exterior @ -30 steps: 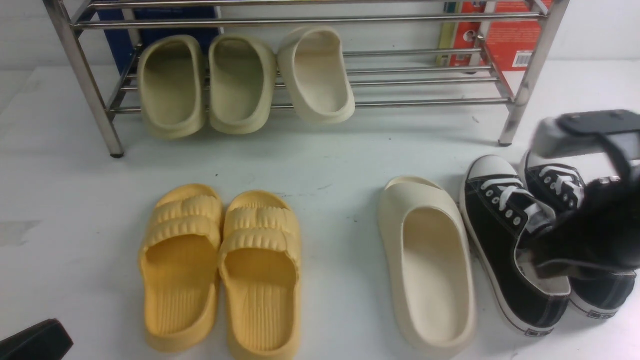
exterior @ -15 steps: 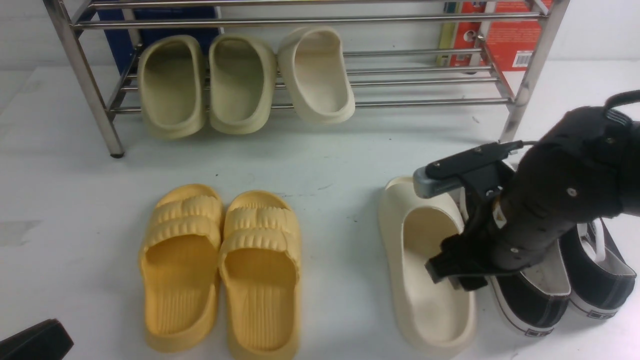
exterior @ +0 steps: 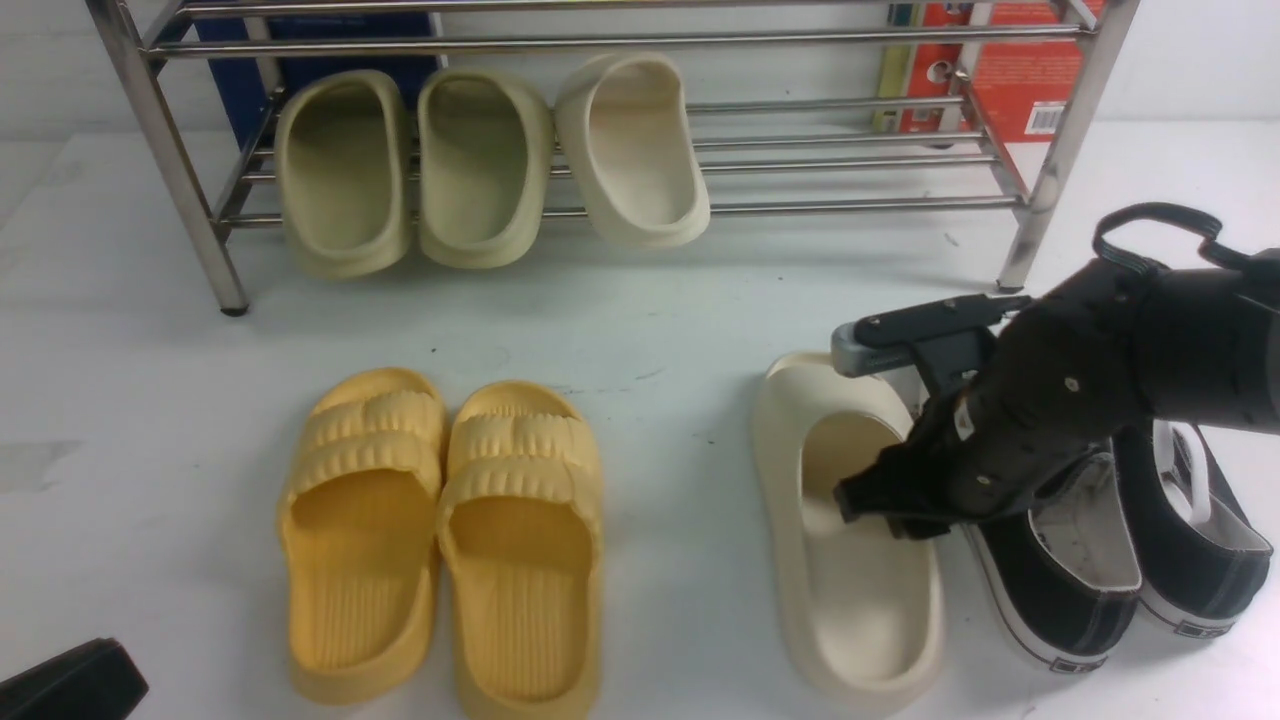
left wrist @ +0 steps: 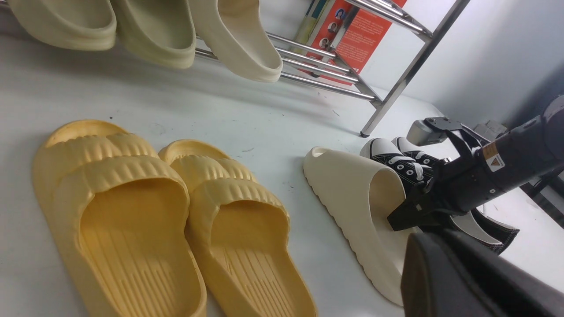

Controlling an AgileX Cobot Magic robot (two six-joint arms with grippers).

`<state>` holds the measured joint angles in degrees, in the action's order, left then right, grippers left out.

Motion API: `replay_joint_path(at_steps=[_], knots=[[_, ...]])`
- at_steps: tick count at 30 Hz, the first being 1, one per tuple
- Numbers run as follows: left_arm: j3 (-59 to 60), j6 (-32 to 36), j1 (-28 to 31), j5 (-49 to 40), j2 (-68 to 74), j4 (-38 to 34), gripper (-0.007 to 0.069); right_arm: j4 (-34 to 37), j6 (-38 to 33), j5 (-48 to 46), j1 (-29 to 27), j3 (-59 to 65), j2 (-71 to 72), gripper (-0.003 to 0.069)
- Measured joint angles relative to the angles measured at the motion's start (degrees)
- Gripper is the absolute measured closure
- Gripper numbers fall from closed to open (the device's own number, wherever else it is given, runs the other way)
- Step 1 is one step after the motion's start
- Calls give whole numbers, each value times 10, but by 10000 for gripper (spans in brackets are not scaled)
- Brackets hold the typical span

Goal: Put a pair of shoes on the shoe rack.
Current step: Use the right arm to grab the shoe closest to it, then use the right arm to put a shoe into the shoe rack

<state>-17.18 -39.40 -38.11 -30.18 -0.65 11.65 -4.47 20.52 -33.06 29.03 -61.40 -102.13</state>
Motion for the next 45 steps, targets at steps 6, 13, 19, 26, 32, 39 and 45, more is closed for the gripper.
replay_joint_path(at_steps=[6, 13, 19, 26, 32, 39, 45], knots=[[0, 0, 0, 0, 0, 0, 587, 2, 5, 3, -1, -1, -5, 494], [0, 0, 0, 0, 0, 0, 585, 15, 4, -45, 0, -1, 30, 536], [0, 0, 13, 0, 0, 0, 585, 18, 4, -101, 1, -50, 105, 537], [0, 0, 137, 0, 0, -1, 581, -2, 4, -79, -13, -141, 76, 537], [0, 0, 274, 0, 0, 0, 575, -2, 4, -77, -59, -259, -29, 537], [0, 0, 297, 0, 0, 0, 570, 2, 3, -78, -88, -375, -125, 537], [1, 0, 297, 0, 0, 0, 564, 16, 3, -78, -107, -468, -194, 537]])
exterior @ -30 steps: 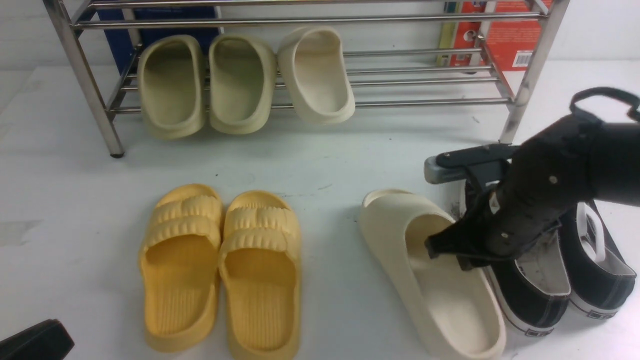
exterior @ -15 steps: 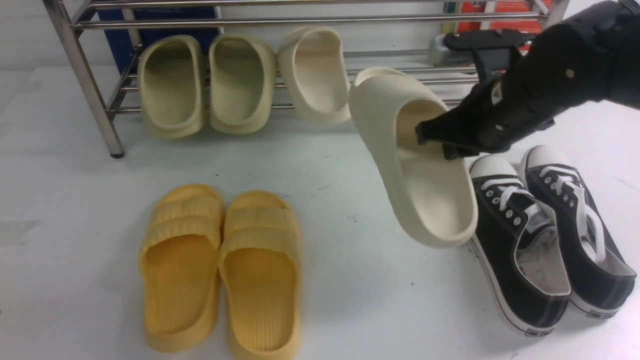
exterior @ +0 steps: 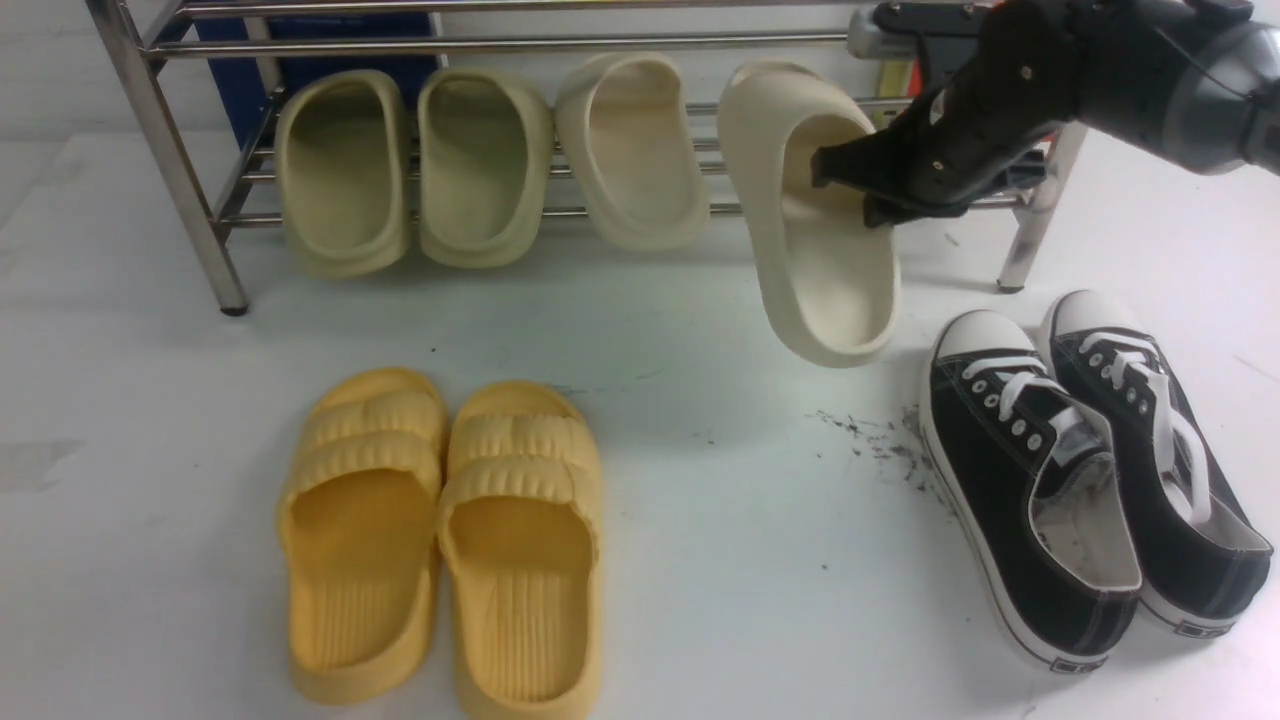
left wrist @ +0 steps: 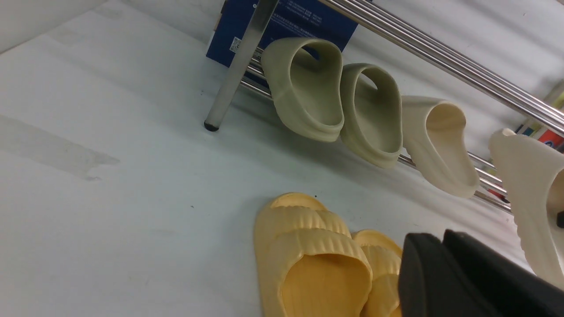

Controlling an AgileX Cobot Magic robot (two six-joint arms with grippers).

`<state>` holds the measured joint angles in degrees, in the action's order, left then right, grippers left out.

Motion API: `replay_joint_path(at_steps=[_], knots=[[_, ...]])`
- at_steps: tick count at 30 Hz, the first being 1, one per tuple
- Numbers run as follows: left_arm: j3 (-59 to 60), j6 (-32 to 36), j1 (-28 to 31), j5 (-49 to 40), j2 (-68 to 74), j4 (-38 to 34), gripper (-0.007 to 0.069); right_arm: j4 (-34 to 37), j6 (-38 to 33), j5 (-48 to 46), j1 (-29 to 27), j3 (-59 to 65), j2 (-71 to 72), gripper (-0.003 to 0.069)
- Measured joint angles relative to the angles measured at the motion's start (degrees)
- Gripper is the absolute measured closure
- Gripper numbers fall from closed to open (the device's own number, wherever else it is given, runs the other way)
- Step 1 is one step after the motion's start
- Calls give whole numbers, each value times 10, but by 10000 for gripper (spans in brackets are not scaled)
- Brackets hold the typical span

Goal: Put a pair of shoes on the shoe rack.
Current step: Use the right arm to put a shoe into the shoe rack

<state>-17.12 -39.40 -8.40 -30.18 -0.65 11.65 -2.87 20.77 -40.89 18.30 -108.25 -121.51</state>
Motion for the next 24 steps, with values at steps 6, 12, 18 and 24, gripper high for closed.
replay_joint_path(at_steps=[6, 12, 18, 24], knots=[[23, 3, 0, 1, 0, -7, 560, 5, -1, 4, 0, -64, -47, 538], [63, 126, 0, 11, 0, -90, 553, 6, -1, 32, 0, -77, -74, 538], [94, 230, 0, 34, 0, -182, 548, 6, -1, 80, 0, -77, -78, 539], [165, 208, 0, 80, 0, -190, 543, -11, -1, 111, 0, -79, -80, 539]])
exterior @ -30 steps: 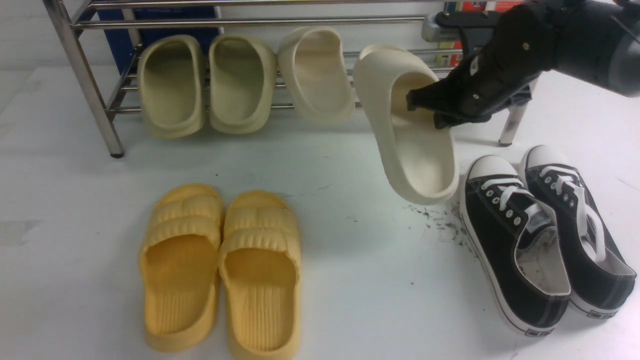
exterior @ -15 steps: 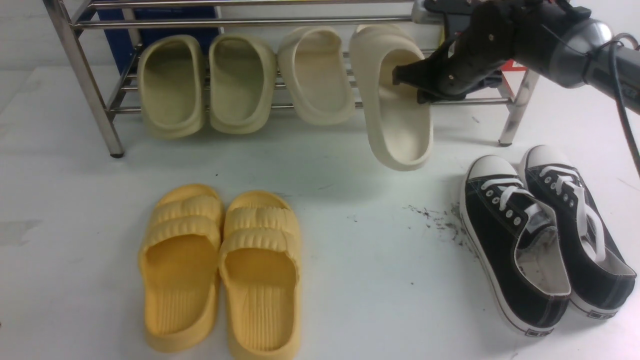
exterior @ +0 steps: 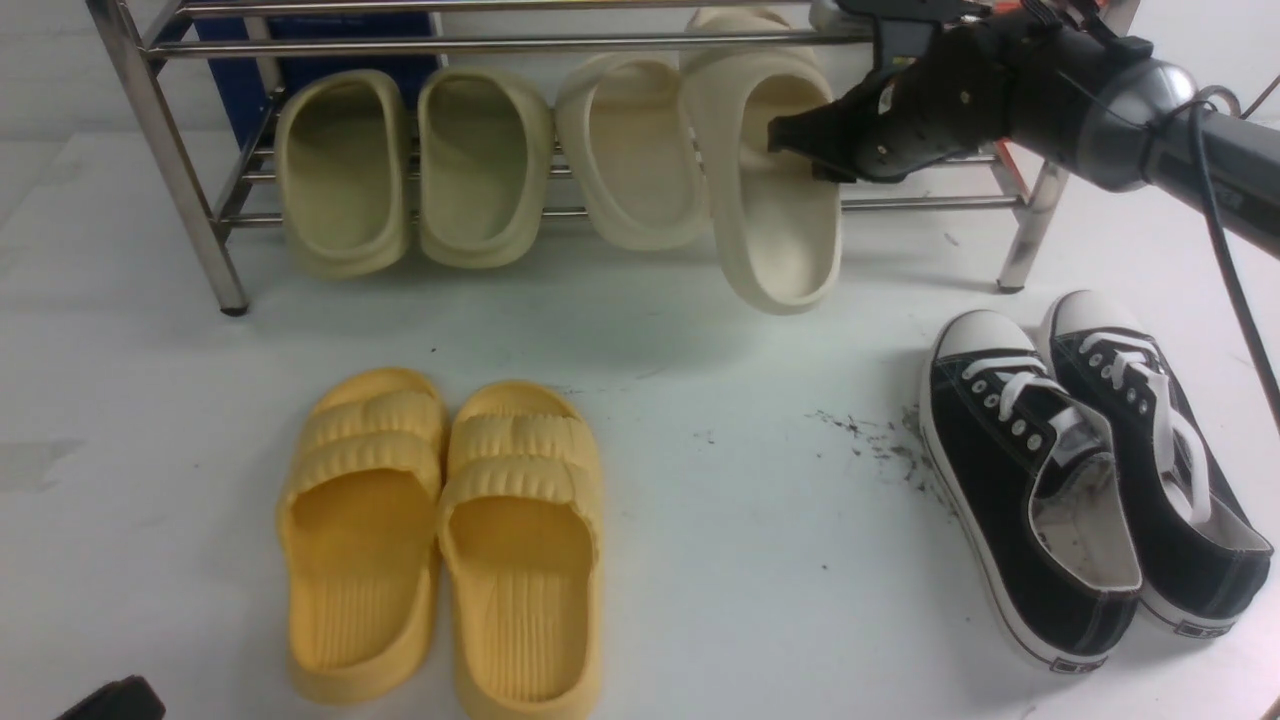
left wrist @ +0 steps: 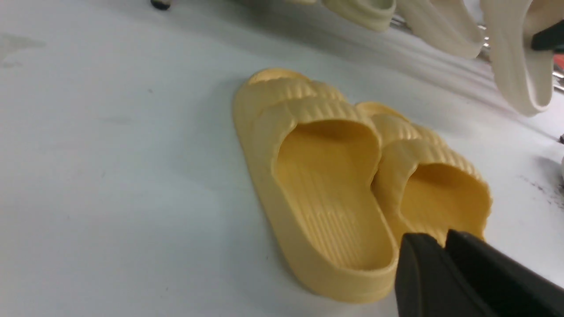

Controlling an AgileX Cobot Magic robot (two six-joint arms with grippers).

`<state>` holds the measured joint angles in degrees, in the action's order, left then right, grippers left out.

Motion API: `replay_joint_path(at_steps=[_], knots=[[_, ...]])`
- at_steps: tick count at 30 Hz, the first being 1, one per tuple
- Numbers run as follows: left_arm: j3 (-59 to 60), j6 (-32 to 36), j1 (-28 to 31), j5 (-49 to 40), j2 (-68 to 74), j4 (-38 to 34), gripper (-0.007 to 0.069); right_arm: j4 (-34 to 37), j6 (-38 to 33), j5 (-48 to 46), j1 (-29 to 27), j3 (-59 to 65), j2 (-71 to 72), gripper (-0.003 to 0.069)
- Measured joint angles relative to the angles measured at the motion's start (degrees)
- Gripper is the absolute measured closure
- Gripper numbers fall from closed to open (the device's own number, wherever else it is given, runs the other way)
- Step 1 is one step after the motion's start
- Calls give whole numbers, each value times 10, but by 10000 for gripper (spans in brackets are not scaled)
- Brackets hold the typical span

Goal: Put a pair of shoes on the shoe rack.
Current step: Use the right arm to put a shoe into the shoe rack

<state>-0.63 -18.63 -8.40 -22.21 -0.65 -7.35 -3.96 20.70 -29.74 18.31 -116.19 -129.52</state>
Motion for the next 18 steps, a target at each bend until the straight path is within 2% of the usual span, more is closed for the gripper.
replay_joint_path(at_steps=[18], knots=[[24, -8, 0, -4, 0, -4, 533, -43, 28, 50, 0, -31, -36, 539]])
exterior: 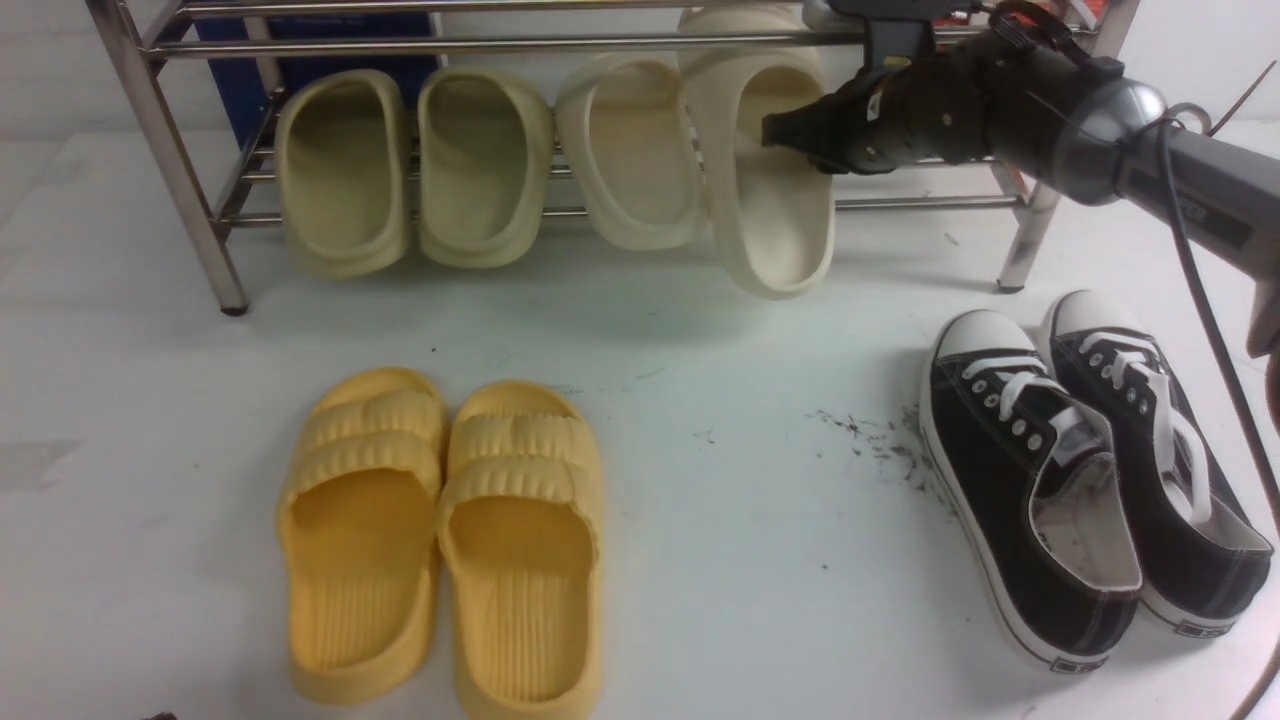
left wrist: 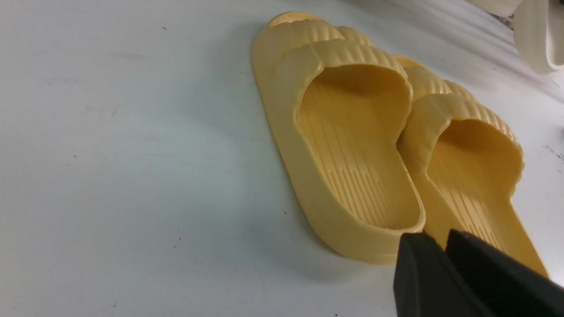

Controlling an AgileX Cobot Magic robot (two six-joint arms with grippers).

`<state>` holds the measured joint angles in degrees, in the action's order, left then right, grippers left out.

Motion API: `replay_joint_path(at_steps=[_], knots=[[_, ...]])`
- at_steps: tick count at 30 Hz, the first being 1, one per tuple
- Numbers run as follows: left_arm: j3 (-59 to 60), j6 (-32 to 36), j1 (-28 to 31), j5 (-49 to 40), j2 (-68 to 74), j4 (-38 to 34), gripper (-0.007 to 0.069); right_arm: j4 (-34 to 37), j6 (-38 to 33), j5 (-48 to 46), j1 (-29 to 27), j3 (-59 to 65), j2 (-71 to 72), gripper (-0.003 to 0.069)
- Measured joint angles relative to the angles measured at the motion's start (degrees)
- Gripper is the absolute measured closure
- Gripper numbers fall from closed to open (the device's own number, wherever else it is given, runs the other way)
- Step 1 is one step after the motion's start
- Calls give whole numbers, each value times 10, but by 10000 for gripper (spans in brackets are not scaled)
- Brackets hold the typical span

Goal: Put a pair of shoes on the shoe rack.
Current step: Use the right arm to put a shoe into the shoe rack

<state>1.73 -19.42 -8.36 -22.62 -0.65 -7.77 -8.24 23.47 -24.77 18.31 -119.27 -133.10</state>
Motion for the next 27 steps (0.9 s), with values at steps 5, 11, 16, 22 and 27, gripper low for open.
replay_joint_path(at_steps=[5, 11, 16, 22, 27], knots=[[0, 0, 0, 0, 0, 0, 527, -19, 0, 5, 0, -1, -4, 539], [0, 0, 0, 0, 0, 0, 520, -33, 0, 11, 0, -2, -6, 538], [0, 0, 0, 0, 0, 0, 514, -37, 0, 27, 0, -2, -6, 505], [0, 0, 0, 0, 0, 0, 507, -39, 28, 35, 0, -3, -6, 372], [0, 0, 0, 0, 0, 0, 505, -40, 40, 22, 0, -3, -1, 269]])
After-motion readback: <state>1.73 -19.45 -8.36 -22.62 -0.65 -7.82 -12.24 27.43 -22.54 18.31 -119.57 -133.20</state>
